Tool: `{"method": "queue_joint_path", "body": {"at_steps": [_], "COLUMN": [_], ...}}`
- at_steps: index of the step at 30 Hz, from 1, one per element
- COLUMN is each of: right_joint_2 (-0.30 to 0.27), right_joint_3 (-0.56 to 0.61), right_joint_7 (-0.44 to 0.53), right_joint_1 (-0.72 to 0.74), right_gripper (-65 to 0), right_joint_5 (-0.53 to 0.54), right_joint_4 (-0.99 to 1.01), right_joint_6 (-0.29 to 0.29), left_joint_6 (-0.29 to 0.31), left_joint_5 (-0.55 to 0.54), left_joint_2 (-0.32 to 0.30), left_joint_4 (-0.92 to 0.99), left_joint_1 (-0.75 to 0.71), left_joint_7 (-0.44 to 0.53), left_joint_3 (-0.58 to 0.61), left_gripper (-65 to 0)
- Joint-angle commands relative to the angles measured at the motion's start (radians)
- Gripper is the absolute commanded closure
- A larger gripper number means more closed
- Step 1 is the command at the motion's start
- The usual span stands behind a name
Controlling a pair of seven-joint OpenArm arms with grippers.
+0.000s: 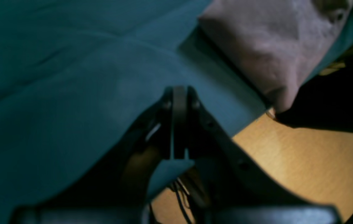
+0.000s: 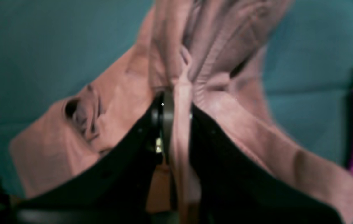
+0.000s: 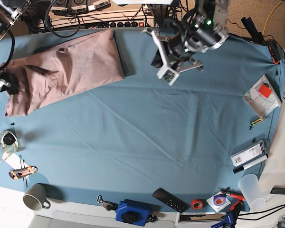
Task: Fold the T-shirt properly
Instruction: 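Grasp the folded shirt's end with the right gripper, then fold the held end over the shirt bundle with the right gripper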
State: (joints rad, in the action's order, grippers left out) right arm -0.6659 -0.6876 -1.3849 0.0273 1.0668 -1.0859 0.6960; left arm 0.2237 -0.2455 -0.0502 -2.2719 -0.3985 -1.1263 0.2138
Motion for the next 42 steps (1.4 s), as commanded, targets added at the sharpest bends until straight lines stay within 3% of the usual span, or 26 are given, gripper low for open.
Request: {"method": "queue_joint_path", "body": {"at_steps": [1,7,15,20,24,37,42], "right_joint_2": [-0.026,0.028,0.062,0.064,0.064,0.064,0.064], "right_joint_3": [-0.007,-0.007,-0.007,0.004,0.061,0.423,0.504], "right_joint_7": [0.005,-0.011,-0.011,-0.011,-0.011,-0.011,-0.011], "right_joint_1": [-0.009,-0.122,-0.211,-0.263,-0.316,-0.332,-0.332], "right_gripper": [0.0,0.0,0.0,0.0,0.0,0.0,0.0], "right_joint_5": [0.026,0.078,0.416,0.417,0.417,0.417,0.417], "right_joint_4": [-0.043,-0.281,-0.623,-0.722,-0.755,-0.756,-0.756], "right_joint_6": [0.002,0.002,0.002,0.002,0.002,0.002,0.002], "left_joint_6": [0.002,0.002,0.001,0.000,-0.044,-0.041,-0.041], "left_joint_5": [-0.009,-0.009,-0.010,-0.010,-0.010,-0.039,-0.039], "left_joint_2": [0.003,-0.037,-0.039,-0.039,-0.039,-0.039,-0.039], "left_joint_4": [-0.035,-0.084,-0.084,-0.084,-0.084,-0.084,-0.084], "left_joint_1": [-0.011,-0.051,-0.070,-0.076,-0.111,-0.150,-0.150], "left_joint_7": [0.024,0.027,0.027,0.026,0.024,0.036,0.051], "left_joint_3": [-0.009,-0.045,-0.055,-0.055,-0.055,-0.055,-0.055], "left_gripper": [0.0,0.0,0.0,0.0,0.0,0.0,0.0]}}
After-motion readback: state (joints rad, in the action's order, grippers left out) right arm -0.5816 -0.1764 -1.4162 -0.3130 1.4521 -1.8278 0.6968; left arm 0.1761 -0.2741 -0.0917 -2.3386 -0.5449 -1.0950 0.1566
